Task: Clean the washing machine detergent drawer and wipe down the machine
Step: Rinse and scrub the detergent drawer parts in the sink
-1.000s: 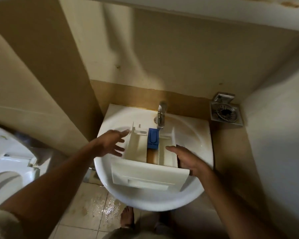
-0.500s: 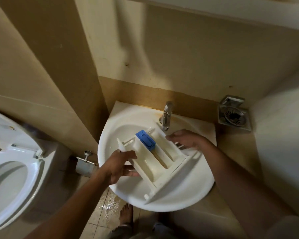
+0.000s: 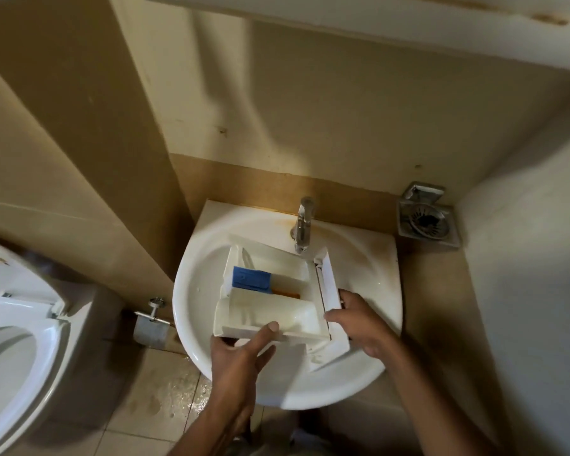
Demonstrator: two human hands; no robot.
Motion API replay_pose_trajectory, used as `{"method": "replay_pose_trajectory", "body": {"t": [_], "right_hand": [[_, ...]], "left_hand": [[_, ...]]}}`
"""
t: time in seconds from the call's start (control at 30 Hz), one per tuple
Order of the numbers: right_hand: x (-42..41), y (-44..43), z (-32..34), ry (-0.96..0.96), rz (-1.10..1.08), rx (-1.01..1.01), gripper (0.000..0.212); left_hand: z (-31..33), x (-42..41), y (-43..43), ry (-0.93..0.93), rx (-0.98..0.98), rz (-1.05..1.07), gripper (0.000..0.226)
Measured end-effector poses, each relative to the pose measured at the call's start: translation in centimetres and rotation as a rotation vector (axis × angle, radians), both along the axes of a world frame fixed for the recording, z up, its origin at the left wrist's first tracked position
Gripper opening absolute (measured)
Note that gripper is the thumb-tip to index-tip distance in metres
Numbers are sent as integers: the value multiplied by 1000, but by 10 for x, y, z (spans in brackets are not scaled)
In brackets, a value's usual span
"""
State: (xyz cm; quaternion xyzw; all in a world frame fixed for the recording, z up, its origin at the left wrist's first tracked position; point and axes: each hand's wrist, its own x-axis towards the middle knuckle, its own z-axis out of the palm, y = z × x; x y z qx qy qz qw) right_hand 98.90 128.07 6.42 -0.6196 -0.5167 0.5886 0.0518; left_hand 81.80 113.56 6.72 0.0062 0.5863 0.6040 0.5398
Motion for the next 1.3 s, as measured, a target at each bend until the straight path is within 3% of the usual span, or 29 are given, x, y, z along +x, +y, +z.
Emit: {"method": "replay_pose_trajectory", "body": {"t": [0.17,0.3,0.43,0.53,0.63,0.83,1.0,1.1,1.2,1.3], "right_hand": [[22,39,15,-48,170,-135,28],[16,65,39,-128,327,-128,28],[-3,70,54,-228,340,-26,5],[-16,70,56,-300,261,32,13],[-28,68,63,-307,215,51,14],[-51,78,71,-364,114,159,19],[-49,75,60,-559,302,317,25],[-55,88,57,-718,323,604,39],[-83,118,57,-597,246,722,57],[-105,142,49,-578,471,638,47]], "left_hand": [[-4,-21,-12,-170,128,-213,56],[-20,-44,-2,-359,42,-234,39],[-29,-53,12,-535,47,-146,44],[-32,-63,34,-602,41,-56,47],[-31,-70,51,-652,24,-30,67],[-25,-71,69,-542,107,-39,92],[-20,-53,75,-353,45,4,54],[-19,-40,75,-253,5,50,48],[-14,-26,74,-176,-61,67,48],[-12,-19,70,-163,-130,97,61]]}}
